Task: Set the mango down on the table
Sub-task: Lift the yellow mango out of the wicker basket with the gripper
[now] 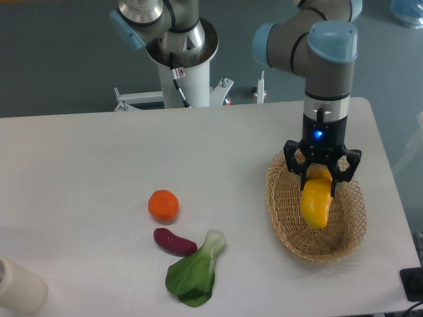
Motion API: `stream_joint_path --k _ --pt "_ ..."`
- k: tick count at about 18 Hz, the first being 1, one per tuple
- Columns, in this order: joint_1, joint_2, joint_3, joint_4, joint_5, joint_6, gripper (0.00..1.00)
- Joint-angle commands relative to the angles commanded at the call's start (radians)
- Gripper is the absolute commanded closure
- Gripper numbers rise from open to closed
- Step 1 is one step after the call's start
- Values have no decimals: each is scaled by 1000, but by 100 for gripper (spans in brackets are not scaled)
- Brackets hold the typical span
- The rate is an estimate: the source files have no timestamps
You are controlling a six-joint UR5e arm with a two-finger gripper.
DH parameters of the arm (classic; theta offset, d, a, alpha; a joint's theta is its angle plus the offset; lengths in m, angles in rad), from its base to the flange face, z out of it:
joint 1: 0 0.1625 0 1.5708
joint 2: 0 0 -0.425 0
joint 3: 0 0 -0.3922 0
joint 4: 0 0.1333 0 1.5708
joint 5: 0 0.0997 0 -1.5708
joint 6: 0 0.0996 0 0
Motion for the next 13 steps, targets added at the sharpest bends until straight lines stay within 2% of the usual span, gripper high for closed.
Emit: stream_joint_path --k 8,12,13 --pt "-2 6 -15 -2 5 -9 62" --pt "-24 26 -61 -2 12 -17 62" --pt "-34 49 -96 0 11 -17 62"
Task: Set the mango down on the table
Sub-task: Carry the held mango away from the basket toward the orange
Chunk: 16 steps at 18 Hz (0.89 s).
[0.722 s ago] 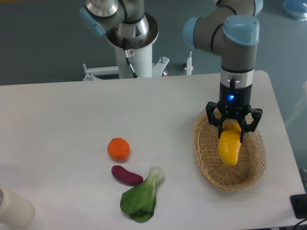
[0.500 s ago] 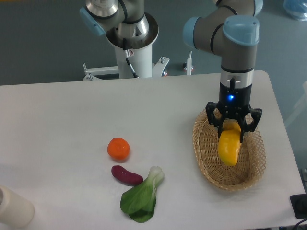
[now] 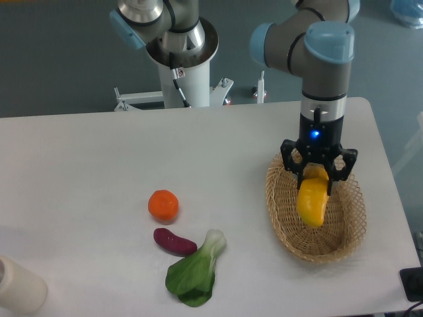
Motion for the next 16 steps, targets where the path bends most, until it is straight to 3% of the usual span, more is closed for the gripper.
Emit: stream_joint_path --k 3,6,10,16 --pt "-60 93 -132 3 2 -15 62" --pt "-138 152 -233 6 66 -12 62" --pt "-242 160 -304 0 132 0 62" --pt "-273 148 -401 -3 184 136 62"
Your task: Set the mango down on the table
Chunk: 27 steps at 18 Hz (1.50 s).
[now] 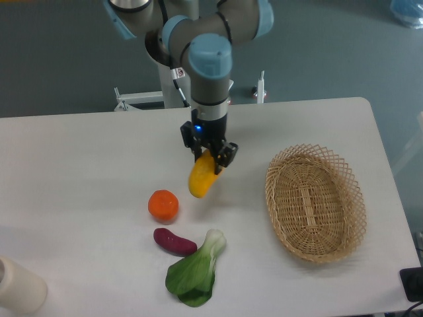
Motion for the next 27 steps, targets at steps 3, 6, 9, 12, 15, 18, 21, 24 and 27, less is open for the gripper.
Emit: stream_joint_path --k 3,6,9,12,15,18,21,24,27 --pt "-3 -25 1 0 3 49 62" --pt "-5 -40 -3 2 3 51 62" --pt "-5 -54 -3 3 3 45 62" --pt "-5 -61 1 5 3 43 56" --pt "-5 -63 1 6 3 42 48" --pt "-5 -63 1 8 3 39 39" --pt "-5 -64 0 6 3 40 39" --pt "-6 -86 -2 6 3 40 39" --pt "-6 -103 6 8 3 40 39"
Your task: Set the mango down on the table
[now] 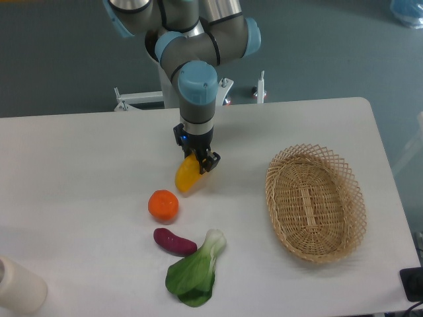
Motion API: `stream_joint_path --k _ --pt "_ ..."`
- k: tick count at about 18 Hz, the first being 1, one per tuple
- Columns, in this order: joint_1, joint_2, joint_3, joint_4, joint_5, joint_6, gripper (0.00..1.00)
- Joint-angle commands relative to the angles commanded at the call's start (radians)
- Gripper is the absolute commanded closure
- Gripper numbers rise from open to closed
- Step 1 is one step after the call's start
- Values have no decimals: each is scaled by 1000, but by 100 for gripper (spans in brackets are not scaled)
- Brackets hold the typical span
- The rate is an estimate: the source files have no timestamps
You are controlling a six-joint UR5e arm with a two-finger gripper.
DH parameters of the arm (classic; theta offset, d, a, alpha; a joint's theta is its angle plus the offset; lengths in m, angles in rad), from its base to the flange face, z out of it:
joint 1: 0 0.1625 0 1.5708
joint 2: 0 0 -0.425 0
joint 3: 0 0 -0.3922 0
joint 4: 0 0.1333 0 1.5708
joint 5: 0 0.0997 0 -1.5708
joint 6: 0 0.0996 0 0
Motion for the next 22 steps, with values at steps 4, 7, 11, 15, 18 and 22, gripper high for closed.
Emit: stream_joint_path --k 4,7,11,15,18,22 --pt "0 -5 6 2 0 8 33" --pt "2 -5 14 2 0 3 0" --pt "2 -3 28 2 -2 0 0" --pt "2 1 34 2 -2 -3 0" --pt "2 6 35 2 -2 -3 0" --pt "2 8 38 2 -2 -3 0"
